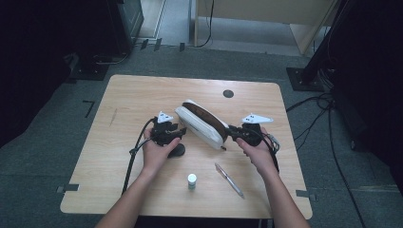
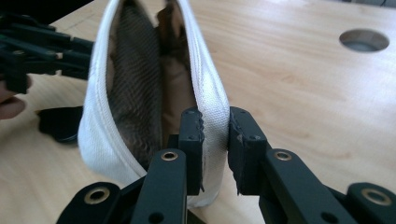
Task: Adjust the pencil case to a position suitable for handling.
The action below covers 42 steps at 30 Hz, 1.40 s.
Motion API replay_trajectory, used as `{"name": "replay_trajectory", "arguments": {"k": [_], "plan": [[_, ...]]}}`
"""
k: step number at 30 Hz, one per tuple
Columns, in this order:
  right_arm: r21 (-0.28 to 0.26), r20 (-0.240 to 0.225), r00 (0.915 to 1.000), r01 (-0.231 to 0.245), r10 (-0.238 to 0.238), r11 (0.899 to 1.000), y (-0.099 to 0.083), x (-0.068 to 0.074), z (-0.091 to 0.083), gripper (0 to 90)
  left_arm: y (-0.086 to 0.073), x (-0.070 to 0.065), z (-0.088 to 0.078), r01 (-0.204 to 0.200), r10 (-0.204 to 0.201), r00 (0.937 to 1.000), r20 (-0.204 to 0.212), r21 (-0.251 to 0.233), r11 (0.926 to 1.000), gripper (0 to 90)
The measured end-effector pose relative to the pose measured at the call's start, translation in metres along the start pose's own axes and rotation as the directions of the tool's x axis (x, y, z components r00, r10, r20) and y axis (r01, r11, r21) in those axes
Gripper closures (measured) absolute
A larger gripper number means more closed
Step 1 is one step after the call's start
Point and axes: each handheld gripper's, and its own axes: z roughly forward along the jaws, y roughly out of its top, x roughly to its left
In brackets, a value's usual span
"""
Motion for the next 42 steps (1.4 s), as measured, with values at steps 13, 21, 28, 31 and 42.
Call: {"name": "replay_trajectory", "arguments": {"k": [13,21,28,31,42], "plan": [[-0.054,0.036,0.9934,-0.107,0.109,0.993,-0.022,0.055,-0.004,74.6,0.001,-0.001,-0.004,-0.01,0.01,1.0,0.001,-0.008,0.9999,54.3],[-0.062,0.01,0.9944,-0.105,0.106,0.993,-0.022,0.063,0.001,66.9,0.001,0.002,-0.013,-0.007,0.007,1.0,0.006,-0.022,0.9997,53.9],[-0.077,0.006,0.9974,-0.071,0.072,0.995,-0.021,0.059,-0.011,49.0,0.0,0.005,-0.027,-0.003,0.004,1.0,0.001,-0.044,0.999,48.7],[-0.086,0.013,0.9988,-0.047,0.048,0.995,-0.022,0.055,-0.027,43.4,-0.003,0.008,-0.039,-0.003,0.003,1.0,0.007,-0.054,0.9985,42.3],[-0.051,0.051,0.9987,-0.008,0.011,0.999,-0.049,0.046,-0.06,46.0,-0.031,0.022,-0.079,-0.011,0.009,0.9993,-0.037,-0.059,0.9982,24.3]]}}
